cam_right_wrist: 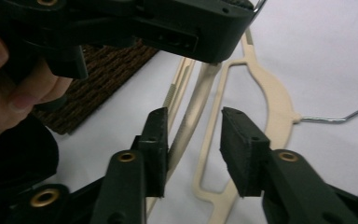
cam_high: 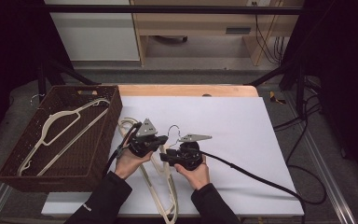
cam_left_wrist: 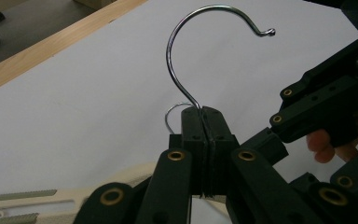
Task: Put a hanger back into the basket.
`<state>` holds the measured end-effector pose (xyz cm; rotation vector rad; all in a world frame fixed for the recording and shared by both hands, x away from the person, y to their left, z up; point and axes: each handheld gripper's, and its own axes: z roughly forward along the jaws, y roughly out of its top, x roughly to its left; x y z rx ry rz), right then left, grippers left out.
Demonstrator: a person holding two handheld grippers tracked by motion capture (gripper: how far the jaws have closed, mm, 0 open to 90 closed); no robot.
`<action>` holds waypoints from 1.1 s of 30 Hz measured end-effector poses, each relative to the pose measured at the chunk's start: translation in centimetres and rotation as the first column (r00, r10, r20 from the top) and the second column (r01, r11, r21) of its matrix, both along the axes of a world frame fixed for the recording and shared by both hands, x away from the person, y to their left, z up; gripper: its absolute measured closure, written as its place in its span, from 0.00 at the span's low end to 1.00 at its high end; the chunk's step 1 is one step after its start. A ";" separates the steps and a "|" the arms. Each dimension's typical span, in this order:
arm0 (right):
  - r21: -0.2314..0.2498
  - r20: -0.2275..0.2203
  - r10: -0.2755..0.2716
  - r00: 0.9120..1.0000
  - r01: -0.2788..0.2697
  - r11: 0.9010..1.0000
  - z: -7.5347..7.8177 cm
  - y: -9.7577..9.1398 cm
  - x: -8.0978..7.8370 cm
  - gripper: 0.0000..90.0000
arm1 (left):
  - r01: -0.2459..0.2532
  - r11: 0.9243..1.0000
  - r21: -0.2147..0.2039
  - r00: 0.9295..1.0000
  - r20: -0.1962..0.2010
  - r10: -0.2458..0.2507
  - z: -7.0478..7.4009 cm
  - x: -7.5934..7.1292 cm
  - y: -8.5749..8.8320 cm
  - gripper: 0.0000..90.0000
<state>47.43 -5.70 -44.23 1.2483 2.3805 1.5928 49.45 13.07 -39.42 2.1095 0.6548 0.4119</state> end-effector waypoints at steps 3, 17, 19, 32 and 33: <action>0.018 -0.023 0.007 1.000 -0.007 1.000 0.0 0.0 0.0 0.78 | 0.005 1.000 -0.004 1.000 -0.003 -0.005 0.0 0.0 0.0 0.98; 0.070 -0.103 -0.022 0.994 0.029 0.997 0.9 -0.2 -0.1 0.93 | 0.003 0.996 -0.084 1.000 -0.006 -0.004 1.5 -0.6 1.4 0.90; 0.078 -0.113 -0.026 0.993 0.035 0.996 1.1 -0.3 -0.2 0.94 | 0.003 0.995 -0.095 1.000 0.004 -0.002 2.0 -0.9 1.8 0.83; 0.047 -0.064 0.032 0.997 -0.029 0.998 3.5 -1.9 -1.1 0.96 | 0.007 0.987 -0.162 0.999 0.050 0.001 5.2 -2.8 5.1 0.25; 0.038 -0.053 0.043 0.998 -0.041 0.998 3.8 -2.1 -1.1 0.96 | 0.008 0.988 -0.153 0.999 0.052 0.000 5.2 -2.9 5.3 0.24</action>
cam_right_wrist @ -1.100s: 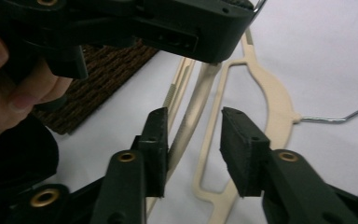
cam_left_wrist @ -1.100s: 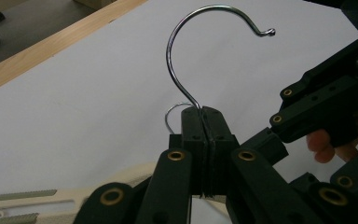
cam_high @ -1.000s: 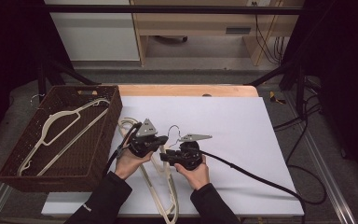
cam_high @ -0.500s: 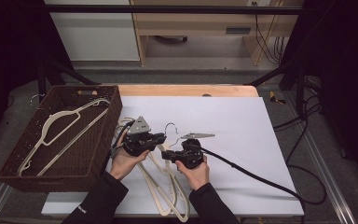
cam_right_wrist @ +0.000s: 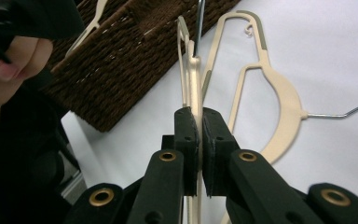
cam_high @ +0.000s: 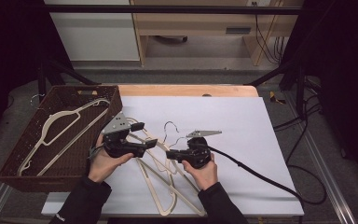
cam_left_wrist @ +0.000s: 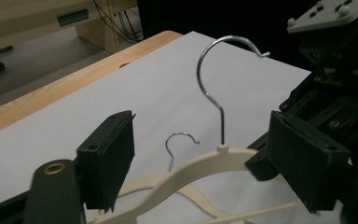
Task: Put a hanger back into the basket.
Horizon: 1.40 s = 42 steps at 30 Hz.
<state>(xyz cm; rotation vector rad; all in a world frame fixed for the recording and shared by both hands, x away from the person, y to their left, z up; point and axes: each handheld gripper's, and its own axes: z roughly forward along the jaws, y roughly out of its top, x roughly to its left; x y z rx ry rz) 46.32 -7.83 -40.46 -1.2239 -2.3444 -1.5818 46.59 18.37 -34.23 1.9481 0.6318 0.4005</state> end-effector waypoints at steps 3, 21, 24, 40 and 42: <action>-0.015 0.026 0.034 0.999 -0.034 0.999 0.7 -0.9 -0.2 0.96 | 0.021 0.999 0.042 1.000 -0.013 -0.020 -0.2 0.0 0.2 0.21; -0.034 0.104 0.194 0.975 -0.192 0.981 1.7 -3.0 -1.0 0.96 | 0.207 0.949 0.238 0.974 -0.142 -0.176 -3.0 1.5 -3.0 0.53; -0.029 0.099 0.210 0.973 -0.208 0.978 1.6 -2.9 -1.0 0.96 | 0.235 0.930 0.282 0.968 -0.152 -0.198 -3.1 1.5 -3.1 0.65; -0.138 0.258 0.141 0.956 -0.108 0.985 1.8 -3.6 -1.3 0.76 | 0.286 0.917 0.277 0.954 -0.175 -0.244 -3.0 -0.7 -3.7 0.90; -0.151 0.277 0.128 0.952 -0.088 0.985 1.8 -3.6 -1.4 0.70 | 0.299 0.919 0.258 0.949 -0.185 -0.257 -3.2 -0.9 -3.9 0.93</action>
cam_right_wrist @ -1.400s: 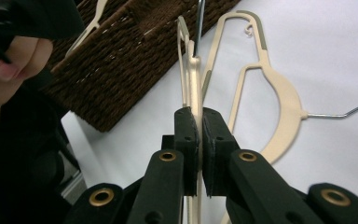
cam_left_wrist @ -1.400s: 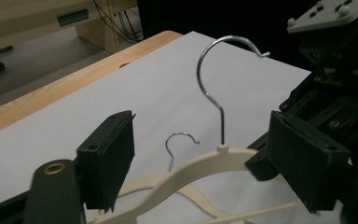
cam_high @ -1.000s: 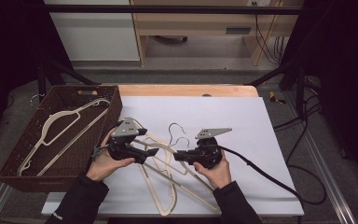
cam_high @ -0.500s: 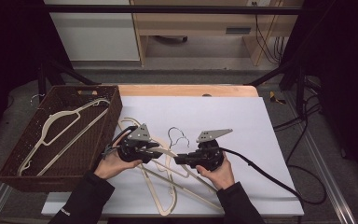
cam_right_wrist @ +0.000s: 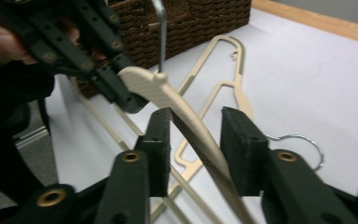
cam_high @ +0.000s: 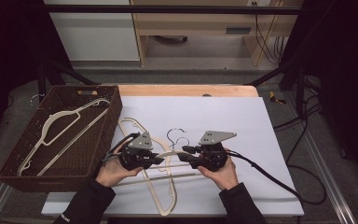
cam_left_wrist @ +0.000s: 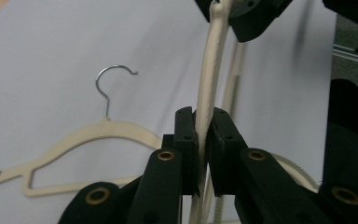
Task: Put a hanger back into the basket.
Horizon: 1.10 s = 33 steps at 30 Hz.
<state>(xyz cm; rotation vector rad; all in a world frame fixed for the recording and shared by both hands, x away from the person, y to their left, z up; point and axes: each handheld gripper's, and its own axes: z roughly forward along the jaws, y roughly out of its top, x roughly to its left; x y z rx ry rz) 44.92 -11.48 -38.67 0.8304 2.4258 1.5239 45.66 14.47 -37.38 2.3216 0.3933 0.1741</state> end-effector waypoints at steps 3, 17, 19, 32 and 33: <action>-0.006 0.037 -0.028 0.999 0.029 1.000 0.0 -0.3 -0.1 0.63 | -0.003 1.000 0.000 1.000 0.013 0.003 -0.1 -0.4 -0.2 0.96; 0.075 0.099 -0.247 0.964 0.240 0.968 0.1 -6.6 -1.0 0.22 | -0.178 0.977 -0.113 0.982 0.044 0.184 1.9 -1.0 1.2 0.96; 0.062 0.107 -0.274 0.956 0.268 0.961 -0.1 -7.5 -1.1 0.17 | -0.191 0.973 -0.126 0.979 0.047 0.198 2.5 -1.2 1.6 0.96; 0.081 0.105 -0.374 0.922 0.367 0.927 0.1 -10.2 -1.6 0.06 | -0.205 0.958 -0.203 0.968 0.102 0.228 7.5 -2.5 4.0 0.96; 0.074 0.115 -0.373 0.920 0.367 0.927 0.1 -10.4 -1.7 0.06 | -0.207 0.956 -0.206 0.967 0.104 0.232 8.0 -2.5 4.3 0.96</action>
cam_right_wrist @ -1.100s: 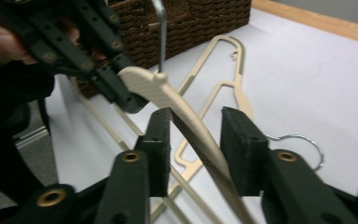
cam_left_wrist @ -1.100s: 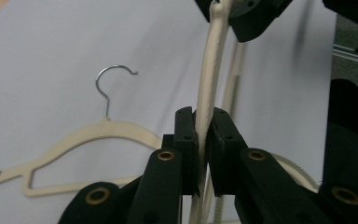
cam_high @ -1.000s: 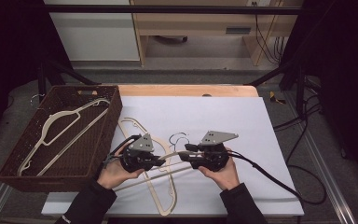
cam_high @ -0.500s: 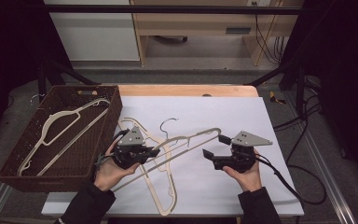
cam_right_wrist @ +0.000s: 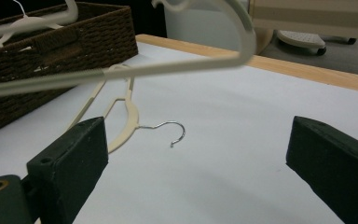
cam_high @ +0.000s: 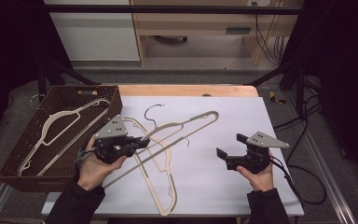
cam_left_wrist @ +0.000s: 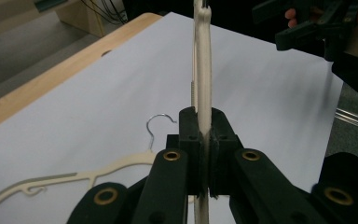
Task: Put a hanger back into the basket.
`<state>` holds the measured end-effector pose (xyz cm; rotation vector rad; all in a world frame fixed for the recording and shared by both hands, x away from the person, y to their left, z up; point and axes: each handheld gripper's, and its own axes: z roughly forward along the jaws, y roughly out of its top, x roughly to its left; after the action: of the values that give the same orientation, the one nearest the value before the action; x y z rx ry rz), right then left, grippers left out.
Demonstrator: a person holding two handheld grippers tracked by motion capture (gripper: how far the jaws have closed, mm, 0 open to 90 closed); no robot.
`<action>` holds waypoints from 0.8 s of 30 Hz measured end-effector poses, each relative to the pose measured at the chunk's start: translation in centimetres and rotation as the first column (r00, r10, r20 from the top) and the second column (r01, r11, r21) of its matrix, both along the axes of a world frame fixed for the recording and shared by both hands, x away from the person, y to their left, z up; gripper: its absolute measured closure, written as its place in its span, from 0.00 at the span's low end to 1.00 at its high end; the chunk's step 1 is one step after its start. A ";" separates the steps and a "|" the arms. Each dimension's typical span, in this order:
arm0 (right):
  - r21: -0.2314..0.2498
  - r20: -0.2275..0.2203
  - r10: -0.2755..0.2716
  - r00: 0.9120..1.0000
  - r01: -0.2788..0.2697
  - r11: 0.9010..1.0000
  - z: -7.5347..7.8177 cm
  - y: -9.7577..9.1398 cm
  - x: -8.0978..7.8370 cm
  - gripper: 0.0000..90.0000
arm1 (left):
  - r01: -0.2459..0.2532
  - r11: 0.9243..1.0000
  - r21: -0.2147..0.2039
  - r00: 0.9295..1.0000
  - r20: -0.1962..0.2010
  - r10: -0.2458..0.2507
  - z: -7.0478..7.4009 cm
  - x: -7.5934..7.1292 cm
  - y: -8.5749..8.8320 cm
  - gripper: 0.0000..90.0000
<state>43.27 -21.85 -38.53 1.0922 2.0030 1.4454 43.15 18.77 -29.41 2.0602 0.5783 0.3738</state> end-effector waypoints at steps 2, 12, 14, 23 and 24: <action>0.004 0.005 -0.006 1.000 0.006 1.000 0.1 -0.1 -0.1 0.06 | -0.011 1.000 -0.005 1.000 0.014 0.011 0.8 0.0 0.5 0.96; 0.018 -0.009 -0.024 1.000 0.024 1.000 -0.1 -0.8 -0.1 0.05 | -0.059 0.998 -0.009 0.997 0.050 0.059 3.7 1.3 4.0 0.96; 0.021 -0.010 -0.026 1.000 0.026 0.999 -0.1 -0.9 -0.1 0.05 | -0.076 0.997 -0.006 0.996 0.048 0.076 4.0 1.8 4.8 0.96; 0.021 -0.009 -0.036 0.999 0.036 0.999 -0.1 -1.0 0.0 0.05 | -0.168 0.986 0.008 0.985 0.039 0.167 5.0 4.1 9.9 0.96; 0.022 -0.011 -0.036 0.999 0.036 0.999 -0.1 -1.0 0.0 0.05 | -0.182 0.983 0.010 0.983 0.037 0.181 5.1 4.3 10.5 0.96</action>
<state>43.29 -22.87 -38.68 1.1411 1.9690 1.4497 47.48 29.22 -24.35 2.0148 0.7461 0.5211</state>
